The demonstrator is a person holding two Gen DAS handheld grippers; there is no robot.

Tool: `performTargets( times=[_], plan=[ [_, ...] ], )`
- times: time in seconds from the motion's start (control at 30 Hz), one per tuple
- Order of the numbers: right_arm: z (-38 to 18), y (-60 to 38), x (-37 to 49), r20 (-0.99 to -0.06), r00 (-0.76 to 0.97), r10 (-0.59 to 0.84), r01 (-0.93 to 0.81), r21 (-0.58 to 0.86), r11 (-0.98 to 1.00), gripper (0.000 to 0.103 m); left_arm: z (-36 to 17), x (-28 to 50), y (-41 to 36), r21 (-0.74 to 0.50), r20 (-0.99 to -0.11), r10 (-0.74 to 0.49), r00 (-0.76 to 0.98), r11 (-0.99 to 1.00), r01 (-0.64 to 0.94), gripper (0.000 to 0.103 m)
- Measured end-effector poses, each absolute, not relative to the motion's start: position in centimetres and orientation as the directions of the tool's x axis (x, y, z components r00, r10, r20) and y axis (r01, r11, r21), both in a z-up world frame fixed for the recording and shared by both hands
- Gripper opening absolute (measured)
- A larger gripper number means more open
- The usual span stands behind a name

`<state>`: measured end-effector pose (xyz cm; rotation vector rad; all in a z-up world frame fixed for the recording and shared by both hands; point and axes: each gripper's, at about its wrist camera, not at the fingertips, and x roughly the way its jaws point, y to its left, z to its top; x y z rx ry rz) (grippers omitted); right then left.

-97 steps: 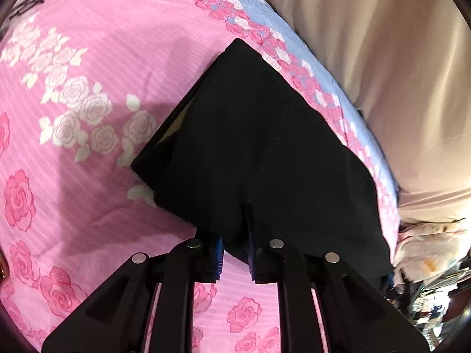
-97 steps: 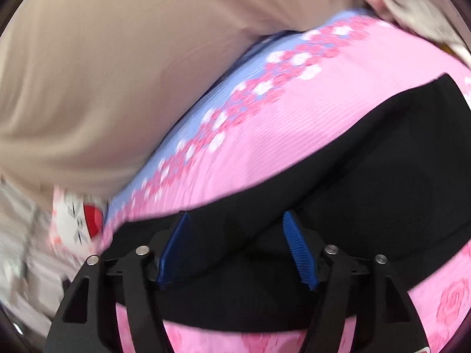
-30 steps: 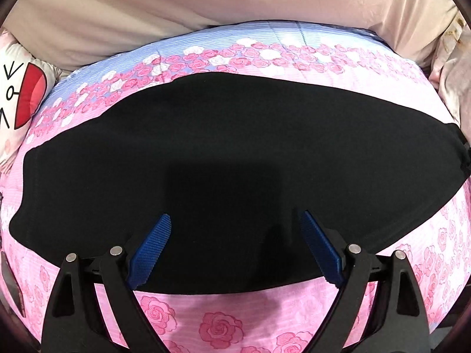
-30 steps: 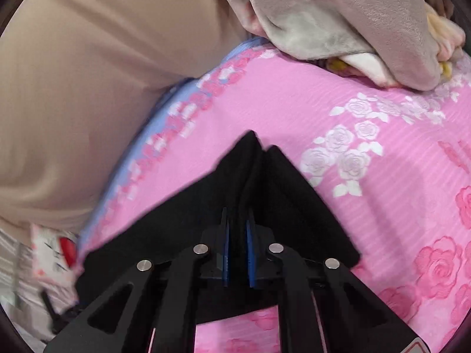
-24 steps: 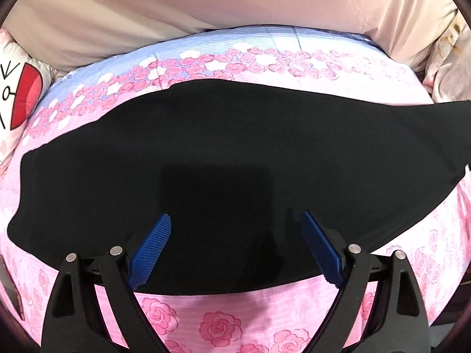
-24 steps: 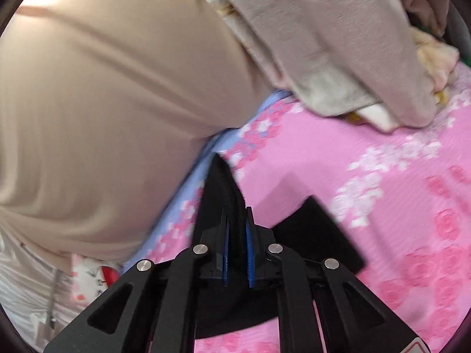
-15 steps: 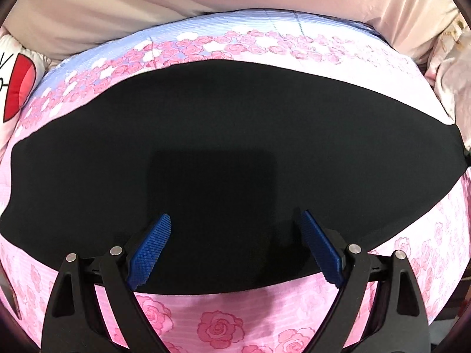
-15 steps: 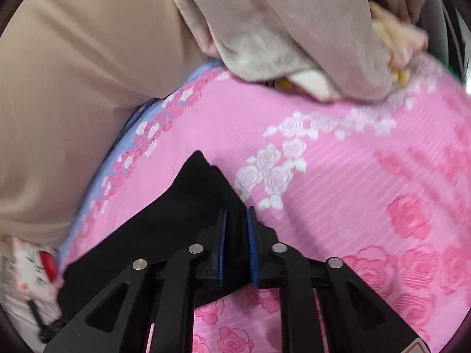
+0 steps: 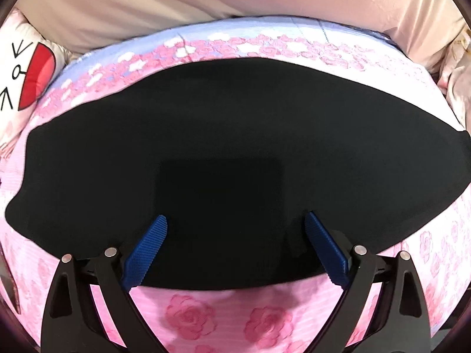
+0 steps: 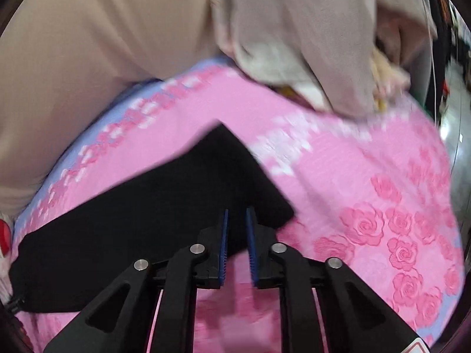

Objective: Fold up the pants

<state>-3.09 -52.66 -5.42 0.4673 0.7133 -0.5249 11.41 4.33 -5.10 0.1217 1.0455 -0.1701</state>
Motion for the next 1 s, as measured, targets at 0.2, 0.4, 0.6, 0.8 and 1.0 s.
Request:
performTargets(
  times=[0.2, 0.4, 0.6, 0.8, 1.0],
  plan=[
    [-2.3, -36.6, 6.9, -0.685, 0.718, 0.124, 0.113, 0.29, 0.95, 0.016, -5.8, 10.9, 8.2, -0.05, -0.862, -0.119, 0.493, 0.987, 0.151, 0.094],
    [-4.3, -18.5, 19.2, -0.729, 0.567, 0.384, -0.228, 0.308, 0.923, 0.015, -6.2, 9.6, 8.4, -0.02, -0.845, -0.104, 0.524, 0.986, 0.163, 0.097],
    [-8.8, -9.6, 30.6, -0.8, 0.476, 0.365, -0.248, 0.276, 0.929, 0.008, -6.3, 9.2, 8.7, -0.035, -0.829, -0.131, 0.543, 0.982, 0.183, 0.098],
    [-5.4, -12.3, 29.8, -0.722, 0.584, 0.371, -0.192, 0.322, 0.927, 0.015, -6.3, 8.8, 8.8, -0.037, -0.812, -0.153, 0.563, 0.976, 0.212, 0.098],
    [-7.0, -19.3, 18.8, -0.762, 0.581, 0.286, -0.154, 0.242, 0.958, 0.014, -4.7, 8.2, 9.7, -0.112, -0.8, -0.203, 0.565, 0.975, 0.192, 0.098]
  ],
)
